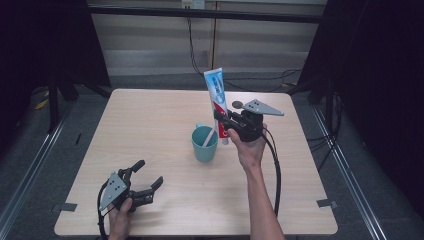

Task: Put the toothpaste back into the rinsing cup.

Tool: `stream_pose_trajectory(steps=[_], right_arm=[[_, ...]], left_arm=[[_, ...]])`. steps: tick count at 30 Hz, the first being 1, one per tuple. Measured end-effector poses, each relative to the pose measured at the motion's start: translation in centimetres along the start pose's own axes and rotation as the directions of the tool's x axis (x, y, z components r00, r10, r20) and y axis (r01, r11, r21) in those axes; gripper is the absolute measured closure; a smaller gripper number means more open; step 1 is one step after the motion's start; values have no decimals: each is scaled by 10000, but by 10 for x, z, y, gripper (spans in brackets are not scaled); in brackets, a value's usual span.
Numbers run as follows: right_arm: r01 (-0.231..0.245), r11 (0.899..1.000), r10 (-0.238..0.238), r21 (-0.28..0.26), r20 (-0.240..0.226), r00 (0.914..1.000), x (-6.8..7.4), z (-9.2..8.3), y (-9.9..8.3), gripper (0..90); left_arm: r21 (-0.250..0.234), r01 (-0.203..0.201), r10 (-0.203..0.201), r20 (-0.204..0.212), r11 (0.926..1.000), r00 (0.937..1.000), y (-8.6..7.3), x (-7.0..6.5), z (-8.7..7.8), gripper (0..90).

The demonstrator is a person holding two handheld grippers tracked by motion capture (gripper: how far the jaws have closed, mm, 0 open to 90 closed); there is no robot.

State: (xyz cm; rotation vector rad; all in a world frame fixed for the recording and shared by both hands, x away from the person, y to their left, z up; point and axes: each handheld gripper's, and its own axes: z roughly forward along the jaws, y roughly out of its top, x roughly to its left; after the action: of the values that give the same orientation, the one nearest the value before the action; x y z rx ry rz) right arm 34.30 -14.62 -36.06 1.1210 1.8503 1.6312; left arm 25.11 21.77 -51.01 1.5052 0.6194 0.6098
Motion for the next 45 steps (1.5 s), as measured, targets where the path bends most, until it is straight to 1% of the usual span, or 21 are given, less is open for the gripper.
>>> stream_pose_trajectory(steps=[7, 11, 12, 13, 15, 16, 17, 20, 21, 23, 25, 27, 30, 32, 33, 35, 36, 38, 42, 43, 45], right_arm=[[95, 9999, -92, 100, -296, 9995, 3, 15, 3, 722], [221, 9993, -213, 307, -262, 9994, 5, 24, 4, 722], [190, 9993, -182, 331, -266, 9995, 5, 26, 4, 722], [167, 9991, -157, 388, -273, 9995, 5, 28, 3, 722], [172, 9985, -161, 523, -227, 9996, 5, 33, 1, 722], [174, 9982, -160, 566, -255, 9995, 5, 36, 0, 722], [187, 9981, -171, 591, -276, 9995, 6, 38, -1, 722], [202, 9976, -180, 661, -342, 9993, 7, 45, -2, 722], [246, 9975, -229, 658, -264, 9994, 8, 47, -3, 722], [294, 9967, -264, 752, -409, 9988, 8, 52, -4, 722], [309, 9961, -278, 830, -381, 9989, 9, 56, -6, 722], [249, 9959, -212, 866, -435, 9988, 9, 59, -8, 722], [241, 9950, -199, 972, -442, 9988, 9, 65, -12, 721], [279, 9945, -247, 1007, -328, 9992, 10, 66, -15, 721], [298, 9949, -276, 963, -244, 9993, 10, 67, -17, 722], [204, 9946, -170, 1021, -341, 9993, 9, 69, -20, 721], [275, 9934, -253, 1110, -216, 9994, 9, 70, -22, 721], [216, 9925, -185, 1204, -270, 9995, 7, 71, -26, 721], [124, 9915, -111, 1294, -109, 9999, 4, 72, -32, 720], [102, 9912, -86, 1323, -125, 9999, 3, 72, -34, 719], [123, 9906, -114, 1364, -72, 9999, 3, 72, -36, 719]], left_arm=[[10, -45, 45, 29, 10000, 10000, 0, 0, 0, 155], [6, -37, 37, 27, 10000, 10000, 0, 0, 0, 155], [-9, -23, 23, 40, 10000, 10000, 0, 0, 0, 155], [-48, 130, -130, -21, 9999, 9999, 0, -1, 0, 155], [-38, 40, -40, 36, 10000, 10000, 0, 0, 0, 155], [-50, 133, -133, -10, 9999, 9999, 0, -1, 0, 155], [-47, 150, -150, 30, 9999, 9999, 0, -1, 0, 155], [-36, 137, -137, 28, 9999, 9999, 0, -1, 0, 156], [-13, -44, 44, 70, 10000, 10000, 0, 0, 0, 156], [-19, -20, 20, 66, 10000, 10000, 0, 0, 0, 155], [-24, -13, 14, 73, 10000, 10000, 0, 0, 0, 156], [-75, 100, -100, 14, 9999, 9999, 0, 0, 0, 156], [-74, 50, -50, 78, 10000, 10000, 0, 0, 0, 156], [-82, 51, -50, 85, 10000, 10000, 0, 0, 0, 156], [-139, 164, -163, 63, 9998, 9998, 0, -1, 0, 156], [-86, 89, -88, 104, 9999, 9999, 0, 0, 0, 156], [-87, 91, -90, 105, 9999, 9999, 0, 0, 0, 156], [-88, 84, -83, 120, 9999, 9999, 0, 0, 0, 155], [-89, 86, -85, 123, 9999, 9999, 0, 0, 0, 156], [-76, 35, -34, 131, 10000, 9999, 0, 0, 0, 156], [-91, 82, -81, 133, 9999, 9999, 0, 0, 0, 155]])
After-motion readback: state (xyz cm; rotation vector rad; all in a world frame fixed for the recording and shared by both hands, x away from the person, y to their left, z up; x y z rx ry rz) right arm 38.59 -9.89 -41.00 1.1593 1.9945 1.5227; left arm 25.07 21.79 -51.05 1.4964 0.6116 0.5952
